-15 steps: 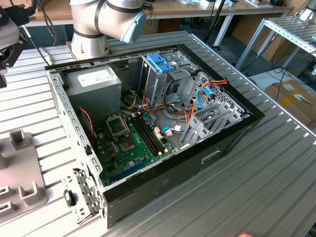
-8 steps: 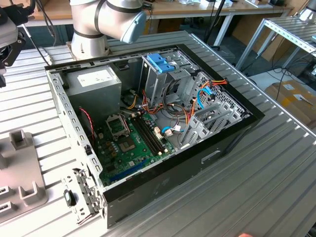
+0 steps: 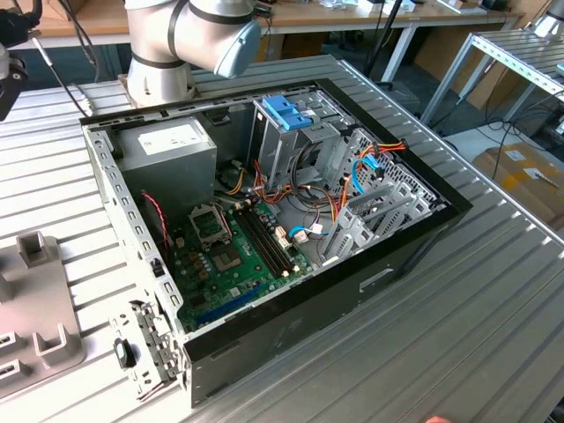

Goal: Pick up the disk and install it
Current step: 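Reach for the disk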

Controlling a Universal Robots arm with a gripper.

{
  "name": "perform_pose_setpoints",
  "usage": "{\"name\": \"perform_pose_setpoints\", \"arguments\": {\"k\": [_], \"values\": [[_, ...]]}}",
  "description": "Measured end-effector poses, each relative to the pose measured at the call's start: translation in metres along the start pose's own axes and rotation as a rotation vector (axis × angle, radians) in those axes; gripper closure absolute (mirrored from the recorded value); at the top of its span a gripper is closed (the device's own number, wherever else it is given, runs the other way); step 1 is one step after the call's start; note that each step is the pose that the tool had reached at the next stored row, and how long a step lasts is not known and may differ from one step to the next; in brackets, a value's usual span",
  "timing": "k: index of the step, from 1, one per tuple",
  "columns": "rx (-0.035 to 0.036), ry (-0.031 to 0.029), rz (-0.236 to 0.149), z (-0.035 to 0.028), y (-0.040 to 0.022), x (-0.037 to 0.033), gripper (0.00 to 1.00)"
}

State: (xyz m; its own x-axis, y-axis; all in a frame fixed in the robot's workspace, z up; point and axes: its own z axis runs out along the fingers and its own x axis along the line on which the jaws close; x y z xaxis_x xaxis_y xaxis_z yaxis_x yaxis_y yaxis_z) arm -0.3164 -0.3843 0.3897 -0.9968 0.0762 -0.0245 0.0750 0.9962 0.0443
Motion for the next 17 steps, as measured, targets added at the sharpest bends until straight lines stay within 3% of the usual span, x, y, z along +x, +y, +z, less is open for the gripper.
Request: {"name": "perform_pose_setpoints", "arguments": {"k": [3,17], "values": [[0.0,0.0,0.0,0.0,-0.0003,0.0044,0.89],[0.0,0.0,0.0,-0.0001,-0.0005,0.0065,0.89]]}}
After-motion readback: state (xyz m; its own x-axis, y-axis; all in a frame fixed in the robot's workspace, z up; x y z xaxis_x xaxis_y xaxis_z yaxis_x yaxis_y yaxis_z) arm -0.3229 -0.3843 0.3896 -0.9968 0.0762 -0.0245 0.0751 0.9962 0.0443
